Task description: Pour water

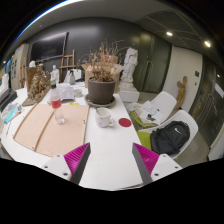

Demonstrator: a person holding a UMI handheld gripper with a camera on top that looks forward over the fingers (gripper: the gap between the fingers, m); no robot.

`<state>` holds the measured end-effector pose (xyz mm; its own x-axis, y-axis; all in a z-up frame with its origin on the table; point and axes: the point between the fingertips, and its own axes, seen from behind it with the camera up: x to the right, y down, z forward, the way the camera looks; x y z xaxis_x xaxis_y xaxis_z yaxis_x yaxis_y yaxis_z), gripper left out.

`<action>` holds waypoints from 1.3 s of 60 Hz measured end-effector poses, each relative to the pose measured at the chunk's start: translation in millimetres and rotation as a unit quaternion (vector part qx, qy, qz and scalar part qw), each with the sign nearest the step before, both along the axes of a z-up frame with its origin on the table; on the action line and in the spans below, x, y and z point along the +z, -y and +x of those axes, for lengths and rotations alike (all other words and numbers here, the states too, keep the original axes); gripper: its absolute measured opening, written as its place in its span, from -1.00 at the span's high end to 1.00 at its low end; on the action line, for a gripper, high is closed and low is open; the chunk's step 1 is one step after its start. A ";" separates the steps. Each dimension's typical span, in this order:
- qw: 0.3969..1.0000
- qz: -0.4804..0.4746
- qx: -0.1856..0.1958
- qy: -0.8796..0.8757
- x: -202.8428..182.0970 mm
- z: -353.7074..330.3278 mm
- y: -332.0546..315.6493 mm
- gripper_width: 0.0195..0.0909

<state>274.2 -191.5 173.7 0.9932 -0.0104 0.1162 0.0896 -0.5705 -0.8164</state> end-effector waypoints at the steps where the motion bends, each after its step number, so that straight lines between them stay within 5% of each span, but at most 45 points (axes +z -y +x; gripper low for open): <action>1: 1.000 0.000 0.004 -0.001 -0.1 -2.8 -0.7 -0.87; 29: 0.992 -0.010 0.125 -0.030 -29.7 -217.8 -64.8 -0.87; 56: 0.993 0.085 0.062 -0.045 -88.4 -314.9 -243.2 -0.84; 62: 0.992 0.099 0.047 -0.062 -98.9 -319.5 -272.7 -0.66; 69: 0.992 0.108 0.032 -0.058 -110.2 -314.6 -293.8 0.16; 78: 0.990 0.125 0.028 -0.058 -109.5 -311.5 -300.0 0.56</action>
<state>-37.3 108.5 64.2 0.9995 0.0316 0.0019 0.0128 -0.3462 -0.9381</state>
